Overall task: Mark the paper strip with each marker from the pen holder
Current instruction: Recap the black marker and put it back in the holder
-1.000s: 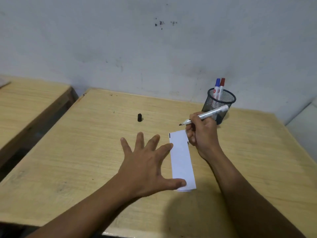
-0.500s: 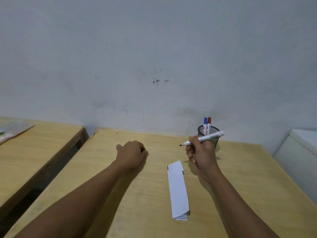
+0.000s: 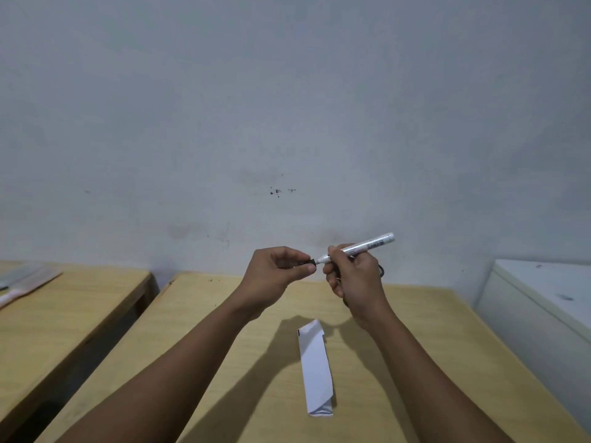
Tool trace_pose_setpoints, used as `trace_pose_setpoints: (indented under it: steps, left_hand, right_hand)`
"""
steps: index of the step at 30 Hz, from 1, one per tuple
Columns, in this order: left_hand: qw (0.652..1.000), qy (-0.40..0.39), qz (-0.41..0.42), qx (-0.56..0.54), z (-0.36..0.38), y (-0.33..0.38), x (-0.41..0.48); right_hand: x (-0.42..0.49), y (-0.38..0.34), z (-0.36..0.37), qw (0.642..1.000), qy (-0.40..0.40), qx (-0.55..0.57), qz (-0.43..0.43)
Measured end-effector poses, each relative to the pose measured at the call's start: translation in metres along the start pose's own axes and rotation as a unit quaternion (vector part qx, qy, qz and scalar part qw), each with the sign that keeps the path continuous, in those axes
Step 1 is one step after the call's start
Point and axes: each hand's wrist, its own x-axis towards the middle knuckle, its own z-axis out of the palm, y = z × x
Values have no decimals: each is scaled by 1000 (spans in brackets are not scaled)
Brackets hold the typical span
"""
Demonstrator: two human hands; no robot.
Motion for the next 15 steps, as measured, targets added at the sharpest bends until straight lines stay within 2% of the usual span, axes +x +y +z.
trace_pose_setpoints:
  steps: [4,8,11,13,14,15]
  left_hand:
    - [999,14,33,13,11,11,-3]
    - [986,31,123,104,23,17,1]
    - [964,56,178,188,29,20,15]
    - [952,82,198,218,31,25,29]
    - [946,84,207,233,34,28,37]
    - [939,75,219,252,38,30,44]
  right_hand:
    - [-8,-13,-6,1000,-27,-3,-7]
    - [-4,-15,-17,999,-31,11,24]
    - [5,-18,-32,997,18,-71,36]
    - [15,-18,-46,973,109,-199,-52]
    - [21,-17,-54,945,134,-273,-118]
    - [25,-18,-60,918,125,-333,-177]
